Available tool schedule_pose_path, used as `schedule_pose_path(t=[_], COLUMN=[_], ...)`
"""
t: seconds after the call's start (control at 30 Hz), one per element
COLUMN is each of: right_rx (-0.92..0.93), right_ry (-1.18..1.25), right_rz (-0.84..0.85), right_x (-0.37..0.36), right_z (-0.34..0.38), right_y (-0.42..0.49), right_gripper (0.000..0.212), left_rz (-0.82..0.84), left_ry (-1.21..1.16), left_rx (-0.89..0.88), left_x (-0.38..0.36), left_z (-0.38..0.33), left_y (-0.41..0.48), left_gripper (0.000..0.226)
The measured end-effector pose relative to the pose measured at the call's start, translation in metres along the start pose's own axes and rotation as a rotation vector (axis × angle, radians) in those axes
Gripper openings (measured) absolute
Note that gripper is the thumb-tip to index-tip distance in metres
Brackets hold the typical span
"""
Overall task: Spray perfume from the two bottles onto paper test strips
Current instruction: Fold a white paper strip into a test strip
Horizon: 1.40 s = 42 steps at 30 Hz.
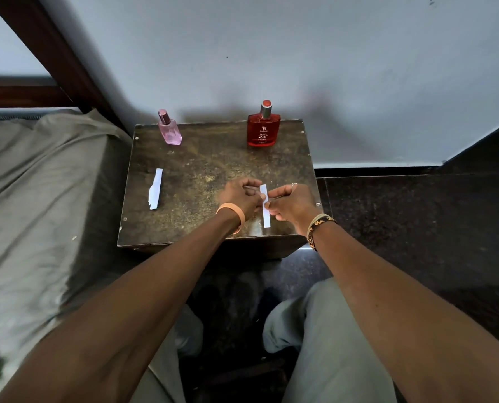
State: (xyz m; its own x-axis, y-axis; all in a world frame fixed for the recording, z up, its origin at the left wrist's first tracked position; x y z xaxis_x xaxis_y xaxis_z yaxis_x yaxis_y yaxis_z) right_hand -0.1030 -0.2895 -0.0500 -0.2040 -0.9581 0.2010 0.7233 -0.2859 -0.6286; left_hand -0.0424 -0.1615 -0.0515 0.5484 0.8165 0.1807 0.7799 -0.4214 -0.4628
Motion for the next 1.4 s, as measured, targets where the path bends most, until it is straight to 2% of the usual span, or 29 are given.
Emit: schedule_pose_path(t=[0.37,0.53,0.7,1.0,1.2,1.4], right_rx=[-0.024,-0.016,-0.014,0.027,0.028,0.073], right_ry=[-0.014,-0.122,-0.132,-0.103,-0.081,-0.123], right_rz=[0.02,-0.037,-0.045,0.04,0.044,-0.088], right_x=[-0.038,-0.047,-0.046,-0.054,-0.054,-0.033], right_z=[0.013,0.006,0.004,0.005,0.007,0.019], right_y=[0.029,0.034,0.035,0.037,0.032,0.009], right_gripper=[0.022,0.023,0.022,0.021,0.022,0.027], left_rz=[-0.094,-0.083,-0.118,-0.156,-0.127,-0.153], left_ry=[0.148,0.244,0.344,0.484,0.491,0.394], left_rx=[0.008,0.003,-0.026,-0.084,-0.096,-0.095], left_x=[0.038,0.044,0.042,0.039,0.041,0.059], left_z=[0.022,0.03,0.024,0.022,0.021,0.01], left_y=[0.025,0.026,0.024,0.023,0.019,-0.003], left_gripper=[0.028,0.024,0.022,0.023,0.017,0.014])
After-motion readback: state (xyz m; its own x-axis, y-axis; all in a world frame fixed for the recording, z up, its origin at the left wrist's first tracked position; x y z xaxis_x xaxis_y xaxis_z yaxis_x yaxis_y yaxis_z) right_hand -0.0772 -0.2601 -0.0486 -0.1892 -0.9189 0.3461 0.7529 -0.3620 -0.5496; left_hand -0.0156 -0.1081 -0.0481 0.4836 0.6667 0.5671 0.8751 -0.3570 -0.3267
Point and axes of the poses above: each hand's wrist, its own y-axis towards the middle knuckle, its own x-axis out of the back of the hand, z = x × y, the point moved 4 cm from there along y, towards the middle knuckle, and after that the axes turned 11 degrees about z, right-handed, at the moved point
